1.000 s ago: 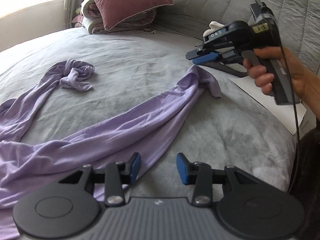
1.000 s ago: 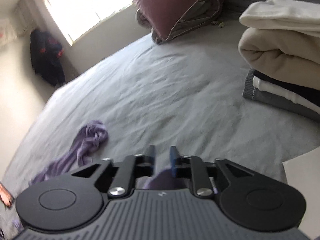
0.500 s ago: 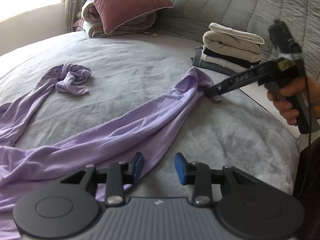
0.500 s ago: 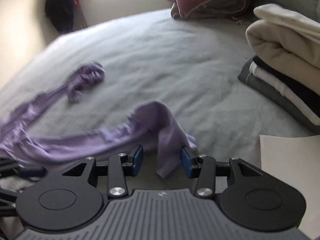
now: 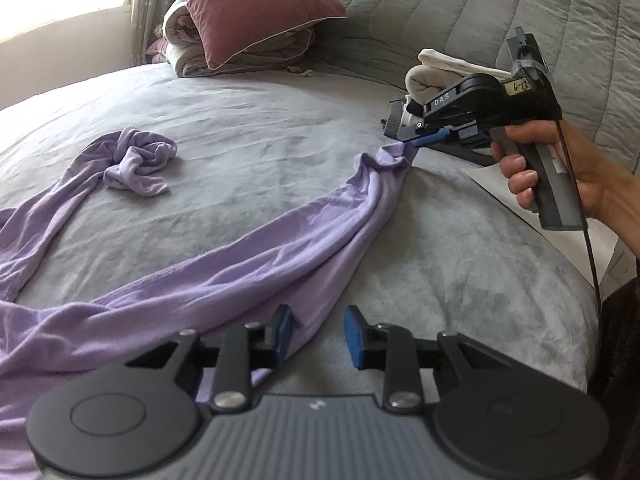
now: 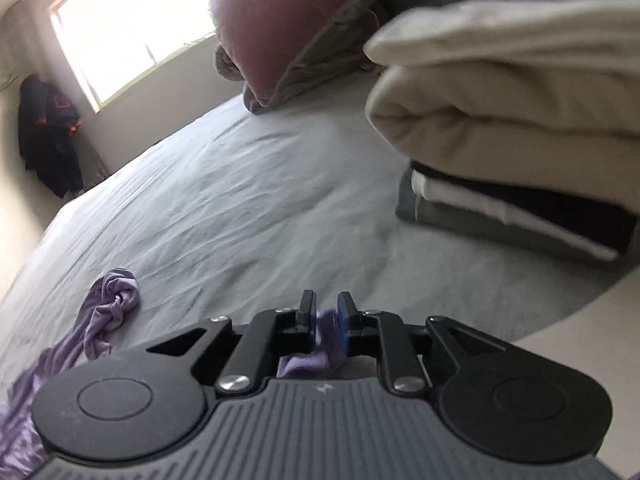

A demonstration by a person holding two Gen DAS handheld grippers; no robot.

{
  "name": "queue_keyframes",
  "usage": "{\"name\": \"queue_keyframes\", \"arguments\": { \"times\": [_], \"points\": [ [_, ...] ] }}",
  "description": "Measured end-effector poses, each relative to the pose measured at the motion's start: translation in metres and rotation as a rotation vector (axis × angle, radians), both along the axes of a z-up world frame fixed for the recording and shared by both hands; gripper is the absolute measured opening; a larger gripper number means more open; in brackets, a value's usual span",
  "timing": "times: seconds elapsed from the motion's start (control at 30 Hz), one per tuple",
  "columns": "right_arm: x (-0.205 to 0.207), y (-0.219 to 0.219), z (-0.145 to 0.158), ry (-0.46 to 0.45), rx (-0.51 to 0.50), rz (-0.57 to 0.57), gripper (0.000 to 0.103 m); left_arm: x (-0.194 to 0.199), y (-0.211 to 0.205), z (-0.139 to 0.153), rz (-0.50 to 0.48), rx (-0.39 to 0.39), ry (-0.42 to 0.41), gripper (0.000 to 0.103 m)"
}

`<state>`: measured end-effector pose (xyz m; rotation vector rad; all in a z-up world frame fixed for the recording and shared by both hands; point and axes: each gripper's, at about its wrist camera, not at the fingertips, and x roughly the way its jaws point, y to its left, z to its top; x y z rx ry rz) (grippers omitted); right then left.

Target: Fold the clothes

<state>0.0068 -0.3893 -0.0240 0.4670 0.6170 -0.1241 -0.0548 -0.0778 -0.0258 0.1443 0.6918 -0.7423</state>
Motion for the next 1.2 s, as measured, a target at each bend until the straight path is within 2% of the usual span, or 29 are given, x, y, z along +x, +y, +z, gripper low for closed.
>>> {"name": "queue_keyframes", "arguments": {
  "times": [0.03,0.1,0.3,0.53,0.73,0.83,0.87,0.97,1.03,1.07,1.1,1.2],
  "points": [
    [-0.001,0.000,0.000,0.006,0.005,0.008,0.022,0.000,-0.001,0.000,0.000,0.002,-0.003,0.030],
    [-0.005,0.004,0.001,0.016,-0.011,0.032,0.042,0.000,-0.003,0.001,-0.001,0.006,-0.009,0.030],
    [-0.015,0.006,-0.007,0.117,-0.053,0.052,0.043,0.000,-0.005,0.001,0.003,0.005,-0.018,0.029],
    [-0.017,0.028,-0.011,0.155,-0.081,0.146,0.043,-0.002,-0.008,0.000,0.006,0.007,-0.023,0.029],
    [0.004,0.034,-0.020,0.132,-0.133,0.131,0.042,-0.005,-0.009,-0.001,-0.005,0.019,-0.042,0.029],
    [0.014,0.034,-0.025,0.106,-0.161,0.101,0.037,-0.008,-0.012,-0.001,-0.017,0.041,-0.072,0.028],
    [0.016,0.035,-0.027,0.095,-0.174,0.086,0.031,-0.010,-0.013,-0.001,-0.021,0.050,-0.084,0.028],
    [0.017,0.034,-0.030,0.060,-0.207,0.047,0.006,-0.014,-0.016,-0.002,-0.032,0.074,-0.118,0.026],
    [0.013,0.029,-0.030,0.040,-0.187,0.035,0.004,-0.016,-0.020,-0.003,-0.032,0.113,-0.149,0.011],
    [0.010,0.027,-0.029,0.035,-0.178,0.027,0.004,-0.017,-0.022,-0.004,-0.033,0.134,-0.167,0.009],
    [0.007,0.025,-0.027,0.029,-0.173,0.018,0.004,-0.018,-0.024,-0.004,-0.033,0.148,-0.181,0.002],
    [-0.003,0.020,-0.017,0.012,-0.175,-0.010,0.004,-0.020,-0.025,-0.001,-0.018,0.148,-0.200,0.001]
  ]
}}
